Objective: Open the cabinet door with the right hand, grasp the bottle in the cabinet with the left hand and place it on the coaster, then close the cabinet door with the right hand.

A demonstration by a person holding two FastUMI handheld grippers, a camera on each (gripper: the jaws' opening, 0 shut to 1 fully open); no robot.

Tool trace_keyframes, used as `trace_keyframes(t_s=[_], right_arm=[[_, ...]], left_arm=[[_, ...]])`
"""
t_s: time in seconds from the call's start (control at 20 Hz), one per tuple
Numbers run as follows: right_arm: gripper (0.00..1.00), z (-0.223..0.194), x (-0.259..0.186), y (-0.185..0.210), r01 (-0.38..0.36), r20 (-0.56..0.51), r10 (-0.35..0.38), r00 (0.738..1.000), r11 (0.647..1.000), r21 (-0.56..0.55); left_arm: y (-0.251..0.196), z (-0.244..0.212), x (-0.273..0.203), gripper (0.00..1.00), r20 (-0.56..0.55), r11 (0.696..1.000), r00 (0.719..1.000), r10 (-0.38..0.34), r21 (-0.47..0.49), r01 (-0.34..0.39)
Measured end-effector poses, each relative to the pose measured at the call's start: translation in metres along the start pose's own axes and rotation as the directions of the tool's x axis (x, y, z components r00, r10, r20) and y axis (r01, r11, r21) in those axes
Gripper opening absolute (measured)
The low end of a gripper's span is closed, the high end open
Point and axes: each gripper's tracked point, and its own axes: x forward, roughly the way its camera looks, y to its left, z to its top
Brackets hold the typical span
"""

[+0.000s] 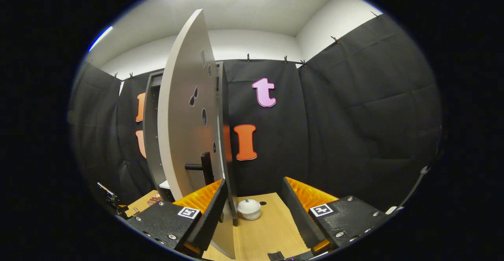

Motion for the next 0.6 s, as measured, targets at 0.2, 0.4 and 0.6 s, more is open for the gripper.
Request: trace_keyframes(t_s=[0.2,0.4,0.6], right_arm=[[0.91,-0.004,0.005,0.011,-0.063,-0.006,0.063,0.998,0.998,0.002],[0.83,-0.006,0.004,0.017,-0.115,-0.016,0.115,0.993,0.993,0.010],[0.83,-0.005,0.000,0.039,-0.177,-0.020,0.176,0.984,0.983,-0.044]], left_arm=[[0.000,0.024,-0.014,0.98,0.020,1.000,1.000,0.003,0.012,-0.003],[0.005,0.060,-0.024,0.98,0.066,1.000,0.998,0.003,0.010,-0.004],[0.009,0.094,-0.032,1.00,0.112,1.000,0.994,-0.003,-0.027,0.006]])
